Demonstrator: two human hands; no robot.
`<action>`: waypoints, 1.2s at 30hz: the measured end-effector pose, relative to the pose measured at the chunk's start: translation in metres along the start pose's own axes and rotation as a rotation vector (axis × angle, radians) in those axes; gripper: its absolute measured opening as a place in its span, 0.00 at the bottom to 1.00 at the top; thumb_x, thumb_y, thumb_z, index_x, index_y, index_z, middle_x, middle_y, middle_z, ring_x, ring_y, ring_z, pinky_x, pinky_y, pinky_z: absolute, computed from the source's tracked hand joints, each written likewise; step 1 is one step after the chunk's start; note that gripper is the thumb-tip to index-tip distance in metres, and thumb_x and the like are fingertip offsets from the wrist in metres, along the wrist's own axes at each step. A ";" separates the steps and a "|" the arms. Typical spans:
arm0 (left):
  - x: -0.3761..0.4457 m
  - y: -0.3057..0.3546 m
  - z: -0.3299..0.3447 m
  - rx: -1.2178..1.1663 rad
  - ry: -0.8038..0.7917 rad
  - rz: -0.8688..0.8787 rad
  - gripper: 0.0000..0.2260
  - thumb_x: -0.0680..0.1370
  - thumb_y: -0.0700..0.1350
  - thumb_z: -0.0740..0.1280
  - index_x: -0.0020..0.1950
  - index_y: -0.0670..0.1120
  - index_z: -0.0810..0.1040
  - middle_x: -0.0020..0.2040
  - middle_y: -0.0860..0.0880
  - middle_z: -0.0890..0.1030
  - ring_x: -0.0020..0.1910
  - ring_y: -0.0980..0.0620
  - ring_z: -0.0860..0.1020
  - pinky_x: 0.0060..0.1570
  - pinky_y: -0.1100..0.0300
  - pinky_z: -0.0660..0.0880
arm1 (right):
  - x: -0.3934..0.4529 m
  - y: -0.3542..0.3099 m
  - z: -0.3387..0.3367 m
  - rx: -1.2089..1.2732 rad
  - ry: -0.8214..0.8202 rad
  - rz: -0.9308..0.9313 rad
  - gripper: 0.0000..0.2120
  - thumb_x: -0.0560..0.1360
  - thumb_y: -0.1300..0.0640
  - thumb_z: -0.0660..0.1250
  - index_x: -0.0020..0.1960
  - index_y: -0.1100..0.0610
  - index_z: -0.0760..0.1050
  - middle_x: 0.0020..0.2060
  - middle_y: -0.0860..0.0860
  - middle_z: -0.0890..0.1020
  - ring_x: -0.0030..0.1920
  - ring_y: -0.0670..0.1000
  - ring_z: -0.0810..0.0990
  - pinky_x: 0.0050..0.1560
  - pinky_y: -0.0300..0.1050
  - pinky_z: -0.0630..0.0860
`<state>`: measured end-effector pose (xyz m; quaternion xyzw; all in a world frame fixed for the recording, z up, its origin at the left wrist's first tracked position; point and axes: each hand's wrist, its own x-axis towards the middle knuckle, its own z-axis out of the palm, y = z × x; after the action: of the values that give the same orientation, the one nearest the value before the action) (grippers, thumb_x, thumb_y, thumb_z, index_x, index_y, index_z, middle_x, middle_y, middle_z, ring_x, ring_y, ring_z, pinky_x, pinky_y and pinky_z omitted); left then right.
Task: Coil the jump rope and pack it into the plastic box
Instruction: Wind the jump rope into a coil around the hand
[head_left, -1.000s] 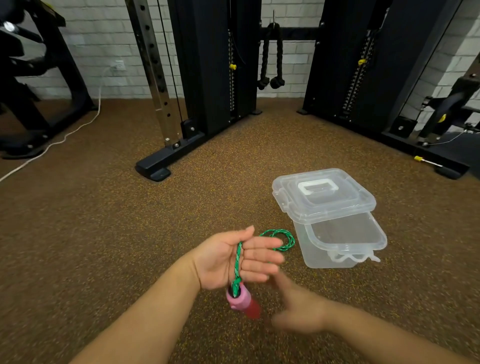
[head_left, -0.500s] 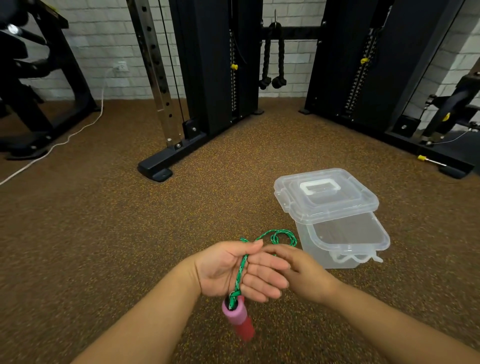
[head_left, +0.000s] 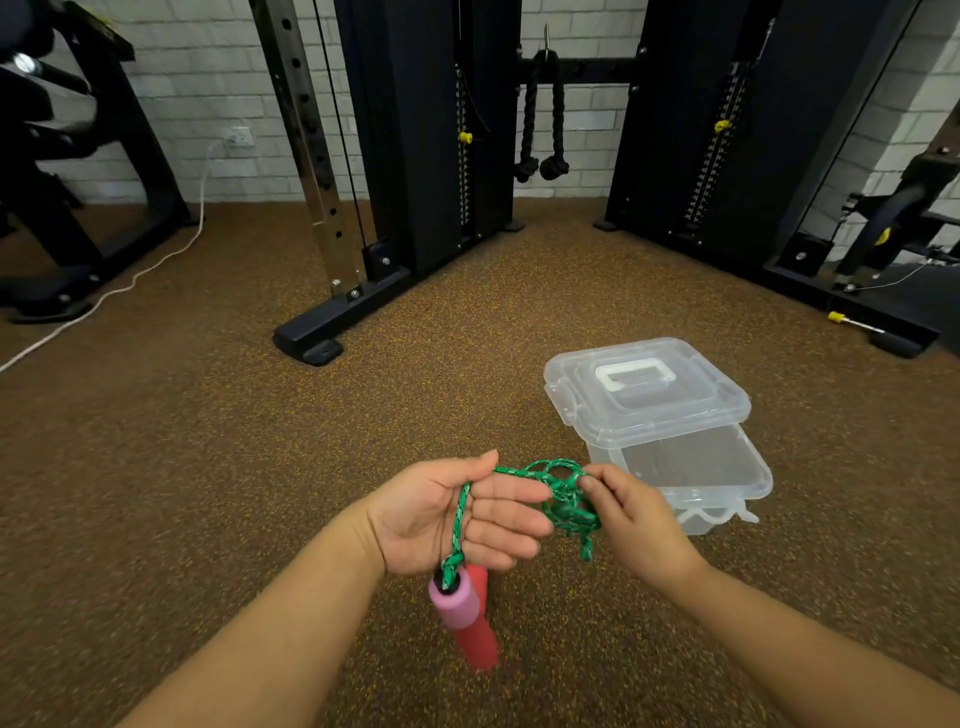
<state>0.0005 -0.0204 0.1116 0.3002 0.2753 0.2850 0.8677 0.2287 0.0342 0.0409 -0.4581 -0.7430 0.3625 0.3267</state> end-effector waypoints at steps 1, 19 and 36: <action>0.000 0.000 0.000 -0.008 0.018 0.007 0.20 0.76 0.54 0.63 0.58 0.41 0.82 0.48 0.42 0.86 0.47 0.47 0.85 0.44 0.57 0.82 | -0.001 0.000 -0.002 0.039 0.045 0.024 0.09 0.80 0.57 0.61 0.44 0.48 0.76 0.35 0.46 0.80 0.36 0.41 0.76 0.37 0.35 0.71; 0.006 -0.003 0.003 0.060 0.206 -0.008 0.24 0.76 0.53 0.54 0.50 0.40 0.85 0.42 0.41 0.86 0.41 0.46 0.85 0.38 0.57 0.82 | -0.005 -0.003 -0.003 -0.228 -0.177 -0.036 0.24 0.61 0.42 0.76 0.52 0.47 0.73 0.55 0.44 0.78 0.57 0.42 0.75 0.62 0.41 0.70; 0.012 0.011 -0.008 -0.137 0.451 0.421 0.26 0.82 0.54 0.49 0.56 0.39 0.81 0.51 0.40 0.85 0.48 0.46 0.85 0.50 0.54 0.79 | -0.025 -0.027 0.041 -0.077 -0.423 -0.013 0.10 0.82 0.53 0.55 0.50 0.53 0.74 0.31 0.44 0.75 0.32 0.41 0.73 0.40 0.45 0.71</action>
<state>-0.0001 -0.0023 0.1094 0.2208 0.3729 0.5357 0.7247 0.1923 -0.0070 0.0383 -0.3790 -0.8113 0.4199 0.1479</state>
